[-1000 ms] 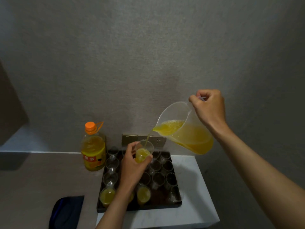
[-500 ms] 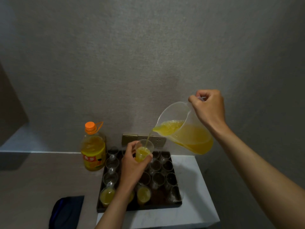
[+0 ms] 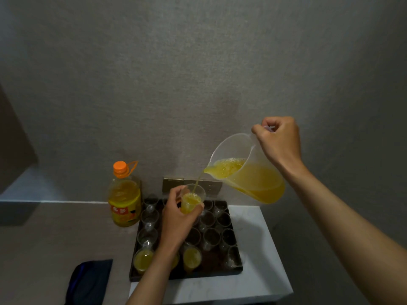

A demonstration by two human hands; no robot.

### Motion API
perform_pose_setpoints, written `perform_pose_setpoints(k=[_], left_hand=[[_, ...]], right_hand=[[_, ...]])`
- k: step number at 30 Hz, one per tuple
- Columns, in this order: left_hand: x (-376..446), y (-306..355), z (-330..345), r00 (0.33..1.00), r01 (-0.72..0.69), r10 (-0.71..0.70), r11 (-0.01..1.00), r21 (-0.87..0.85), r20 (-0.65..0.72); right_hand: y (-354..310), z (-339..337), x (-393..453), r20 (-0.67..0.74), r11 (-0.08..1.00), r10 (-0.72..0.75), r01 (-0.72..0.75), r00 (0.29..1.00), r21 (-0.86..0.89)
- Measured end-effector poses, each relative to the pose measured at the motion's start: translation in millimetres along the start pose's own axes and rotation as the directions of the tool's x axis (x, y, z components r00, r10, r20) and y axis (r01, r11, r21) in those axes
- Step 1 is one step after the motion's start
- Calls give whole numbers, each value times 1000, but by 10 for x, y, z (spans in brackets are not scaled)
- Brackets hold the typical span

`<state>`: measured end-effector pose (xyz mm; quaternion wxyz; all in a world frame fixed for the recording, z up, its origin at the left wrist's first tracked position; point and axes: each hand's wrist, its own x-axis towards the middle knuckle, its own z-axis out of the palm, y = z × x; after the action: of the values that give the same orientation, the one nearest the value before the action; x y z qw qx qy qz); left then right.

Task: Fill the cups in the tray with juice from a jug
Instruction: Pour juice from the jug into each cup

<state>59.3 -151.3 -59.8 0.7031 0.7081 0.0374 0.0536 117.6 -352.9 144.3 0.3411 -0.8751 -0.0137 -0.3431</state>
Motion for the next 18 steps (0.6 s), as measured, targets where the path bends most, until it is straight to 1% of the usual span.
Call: perform_pose_setpoints(k=[18], left_hand=[[-15,11,12,1000,11,-11,1000,13,4]], right_hand=[[-61,-4,-15,-1,1000,8,-8,1000,-16]])
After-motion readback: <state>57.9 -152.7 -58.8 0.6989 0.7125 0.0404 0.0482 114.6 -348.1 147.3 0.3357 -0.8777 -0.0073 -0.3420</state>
